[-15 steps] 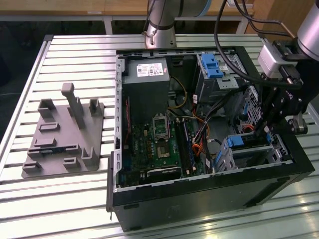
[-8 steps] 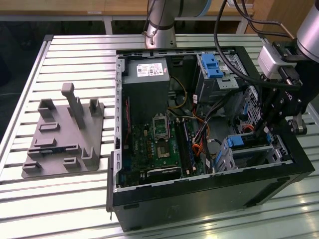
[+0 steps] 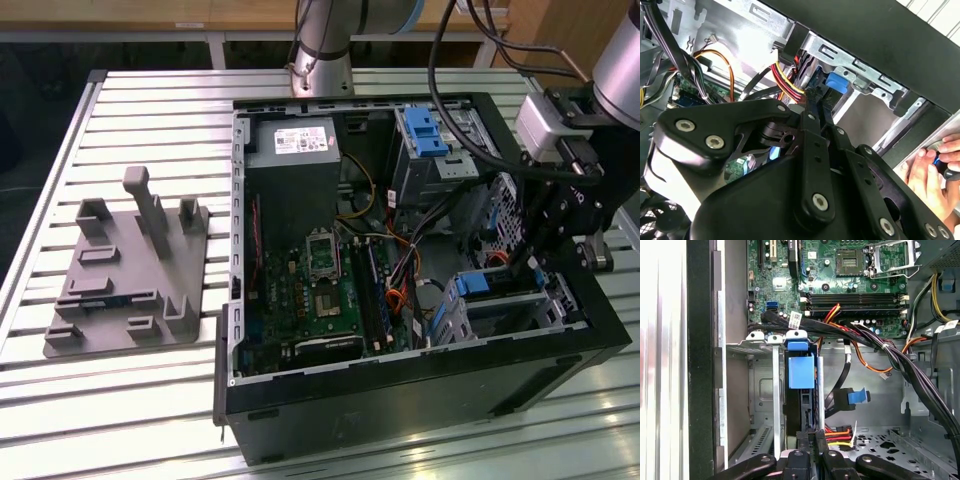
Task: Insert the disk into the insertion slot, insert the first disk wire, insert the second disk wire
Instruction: 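Insert the first disk wire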
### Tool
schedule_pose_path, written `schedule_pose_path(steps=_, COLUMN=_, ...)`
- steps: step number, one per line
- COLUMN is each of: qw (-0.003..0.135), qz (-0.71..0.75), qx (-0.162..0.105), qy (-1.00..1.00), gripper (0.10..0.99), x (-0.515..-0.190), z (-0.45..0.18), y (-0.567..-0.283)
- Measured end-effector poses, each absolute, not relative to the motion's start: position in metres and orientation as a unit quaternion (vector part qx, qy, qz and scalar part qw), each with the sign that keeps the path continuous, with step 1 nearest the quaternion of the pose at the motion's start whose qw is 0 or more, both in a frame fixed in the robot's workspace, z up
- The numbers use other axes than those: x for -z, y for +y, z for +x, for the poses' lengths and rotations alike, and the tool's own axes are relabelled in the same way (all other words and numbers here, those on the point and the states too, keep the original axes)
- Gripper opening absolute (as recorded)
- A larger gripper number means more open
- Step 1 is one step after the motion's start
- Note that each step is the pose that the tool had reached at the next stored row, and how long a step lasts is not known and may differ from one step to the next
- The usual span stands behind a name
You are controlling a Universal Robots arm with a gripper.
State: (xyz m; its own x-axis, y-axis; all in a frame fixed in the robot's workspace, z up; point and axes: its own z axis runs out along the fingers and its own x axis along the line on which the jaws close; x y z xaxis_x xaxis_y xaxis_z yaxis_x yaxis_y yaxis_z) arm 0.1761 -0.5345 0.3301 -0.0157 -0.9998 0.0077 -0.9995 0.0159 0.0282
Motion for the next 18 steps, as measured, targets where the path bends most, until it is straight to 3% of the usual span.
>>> schedule_pose_path(steps=5, qw=0.013, qz=0.702, qx=0.007, qy=-0.712, gripper=0.173, x=-0.329, z=0.176, y=-0.534)
schedule_pose_path(steps=10, qw=0.013, qz=0.702, qx=0.007, qy=-0.712, gripper=0.357, x=-0.338, z=0.176, y=-0.534)
schedule_pose_path(steps=18, qw=0.013, qz=0.701, qx=0.007, qy=-0.713, gripper=0.357, x=-0.366, z=0.175, y=-0.534)
